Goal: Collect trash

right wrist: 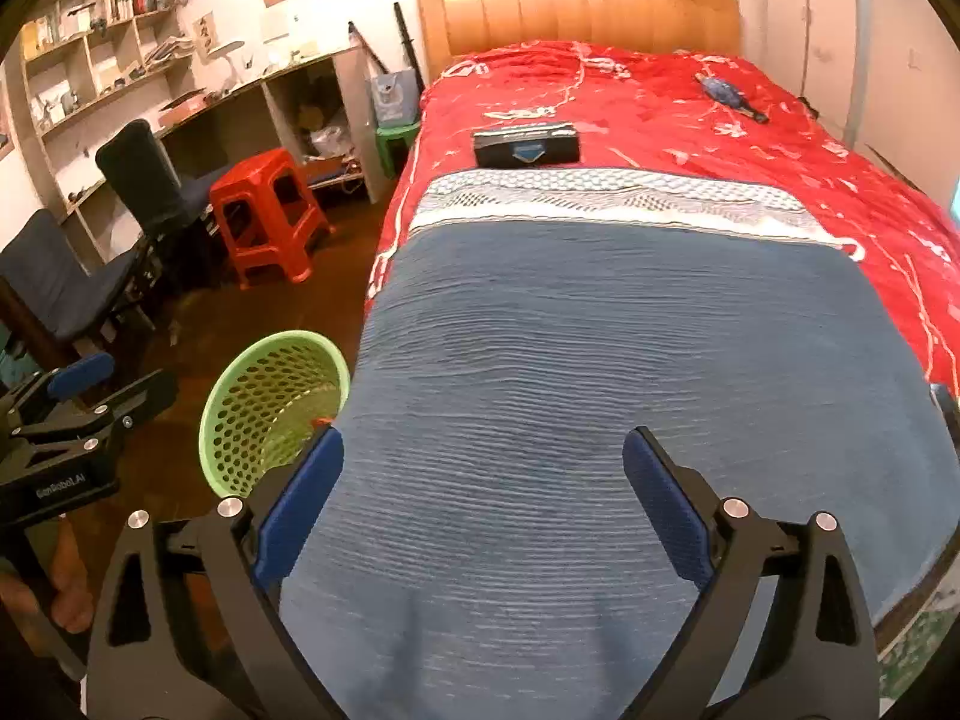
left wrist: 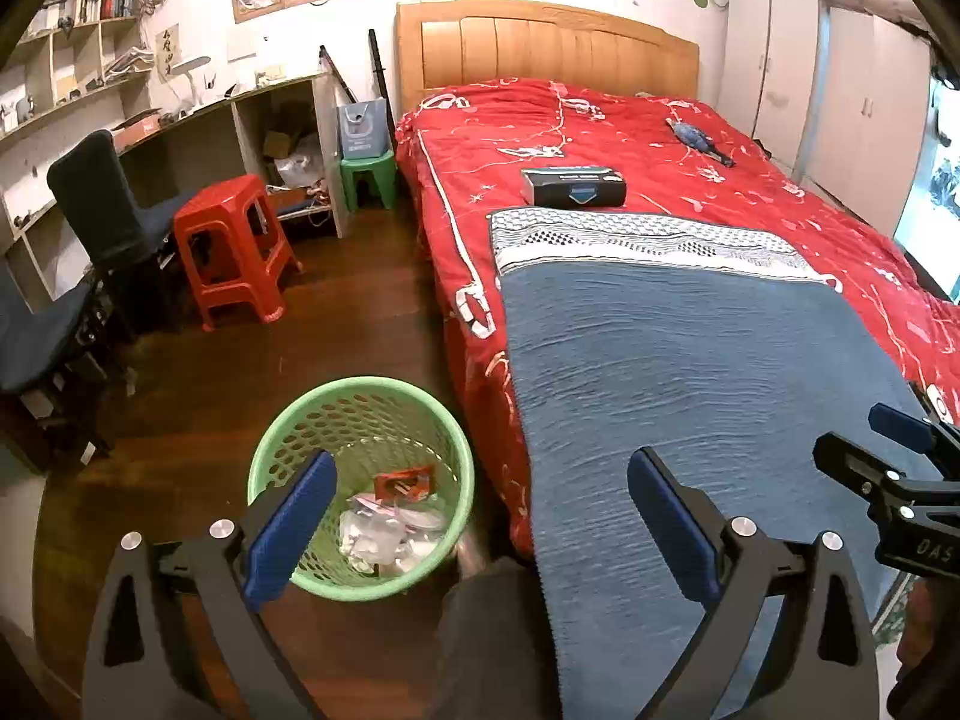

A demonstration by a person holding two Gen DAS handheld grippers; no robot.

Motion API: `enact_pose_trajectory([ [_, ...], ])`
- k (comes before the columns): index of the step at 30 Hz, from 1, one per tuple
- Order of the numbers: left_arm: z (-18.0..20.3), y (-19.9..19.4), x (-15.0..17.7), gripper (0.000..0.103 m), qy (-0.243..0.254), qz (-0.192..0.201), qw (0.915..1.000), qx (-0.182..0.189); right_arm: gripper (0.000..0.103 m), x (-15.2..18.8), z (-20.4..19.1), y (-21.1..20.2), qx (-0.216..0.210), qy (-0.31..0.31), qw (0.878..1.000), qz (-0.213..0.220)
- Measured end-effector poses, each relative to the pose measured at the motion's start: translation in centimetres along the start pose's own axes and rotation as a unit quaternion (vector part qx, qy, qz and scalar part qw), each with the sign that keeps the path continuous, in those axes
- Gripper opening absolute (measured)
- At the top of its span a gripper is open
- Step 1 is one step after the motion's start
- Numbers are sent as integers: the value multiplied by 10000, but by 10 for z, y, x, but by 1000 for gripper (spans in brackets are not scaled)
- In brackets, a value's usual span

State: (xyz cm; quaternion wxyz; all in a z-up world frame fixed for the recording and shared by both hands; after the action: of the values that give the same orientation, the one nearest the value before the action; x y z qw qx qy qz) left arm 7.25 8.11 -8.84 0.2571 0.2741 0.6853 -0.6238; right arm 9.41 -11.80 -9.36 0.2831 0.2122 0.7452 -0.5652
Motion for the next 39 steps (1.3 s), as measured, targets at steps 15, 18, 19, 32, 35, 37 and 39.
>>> enact_pose_trajectory([
  [15,12,-28,8,95,86,199,9998,-38,96,8,18,-29,251,212,9989,338],
  [18,14,-32,7,95,66,258,9996,3,96,11,16,-30,245,223,9989,332],
  [19,15,-33,6,95,64,278,9996,17,96,10,17,-30,238,226,9989,335],
  [32,20,-35,2,96,47,342,9994,78,97,10,10,-34,149,204,9987,451],
  [35,20,-35,2,96,36,344,9994,69,97,10,8,-34,127,175,9987,456],
  [37,20,-35,2,96,32,340,9994,70,97,10,9,-34,121,167,9987,462],
  [39,20,-35,2,96,30,343,9994,64,97,10,8,-35,123,167,9987,475],
])
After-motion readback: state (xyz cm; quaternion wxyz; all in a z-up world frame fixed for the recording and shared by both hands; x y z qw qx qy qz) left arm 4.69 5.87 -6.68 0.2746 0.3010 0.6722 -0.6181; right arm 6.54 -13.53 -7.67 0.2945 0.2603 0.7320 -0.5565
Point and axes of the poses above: each gripper's, at about its wrist camera, not at the fingertips, and y roughly the way its jaws point, z to its right, x to its underside, the point moved 8 cm from there along y, roughly the way its jaws point, and after that the axes turned 8 degrees about y, right-handed, at the moved point
